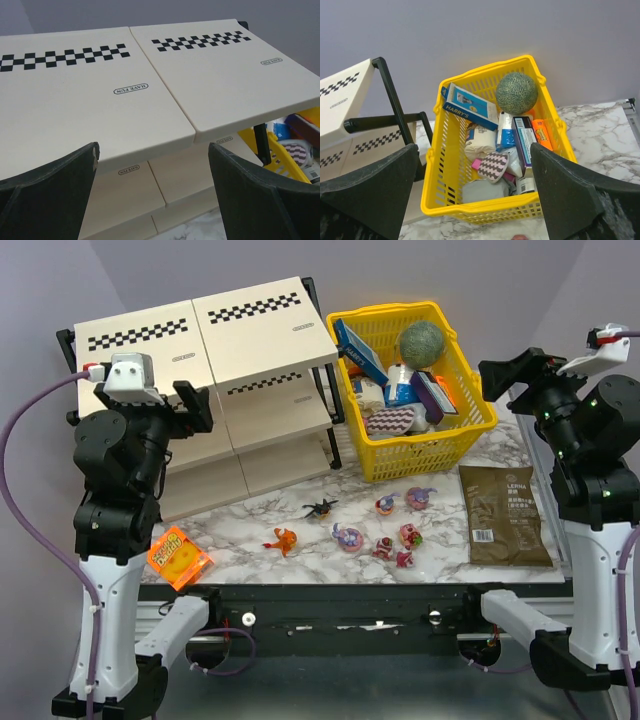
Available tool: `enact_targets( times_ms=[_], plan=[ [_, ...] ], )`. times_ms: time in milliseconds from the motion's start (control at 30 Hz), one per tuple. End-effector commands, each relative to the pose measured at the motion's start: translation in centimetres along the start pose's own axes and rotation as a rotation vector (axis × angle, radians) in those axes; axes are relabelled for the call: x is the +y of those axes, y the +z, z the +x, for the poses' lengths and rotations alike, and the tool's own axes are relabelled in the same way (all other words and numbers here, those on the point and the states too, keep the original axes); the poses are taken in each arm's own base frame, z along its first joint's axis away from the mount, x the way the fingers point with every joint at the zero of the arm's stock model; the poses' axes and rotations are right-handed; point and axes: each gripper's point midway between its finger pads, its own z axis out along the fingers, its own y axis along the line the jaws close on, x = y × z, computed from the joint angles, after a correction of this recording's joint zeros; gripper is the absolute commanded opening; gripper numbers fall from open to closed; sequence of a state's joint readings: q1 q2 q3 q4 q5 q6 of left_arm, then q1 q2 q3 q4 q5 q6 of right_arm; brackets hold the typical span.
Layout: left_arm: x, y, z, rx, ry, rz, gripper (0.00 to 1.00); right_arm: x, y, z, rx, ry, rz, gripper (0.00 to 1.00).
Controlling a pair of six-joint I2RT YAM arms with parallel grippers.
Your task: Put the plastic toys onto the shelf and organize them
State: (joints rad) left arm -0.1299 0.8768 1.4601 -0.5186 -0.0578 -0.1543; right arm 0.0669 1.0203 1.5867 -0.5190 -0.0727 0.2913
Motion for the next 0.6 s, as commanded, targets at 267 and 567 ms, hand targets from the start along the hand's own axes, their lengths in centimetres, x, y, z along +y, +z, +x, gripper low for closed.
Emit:
enact_targets(
  times_ms=[267,567],
  plan=[
    [-8.7,-3.1,3.5,0.051,0.068,0.525,0.99,-0.9,-1.9,-0.6,-0.071,0.072,0.062,1.00],
    [-11.5,-3.5,8.9,0.159,-0.051,0.615,0.99,5.1,-3.9,7.4,0.174,-0.025,-0.387,1.00]
  ],
)
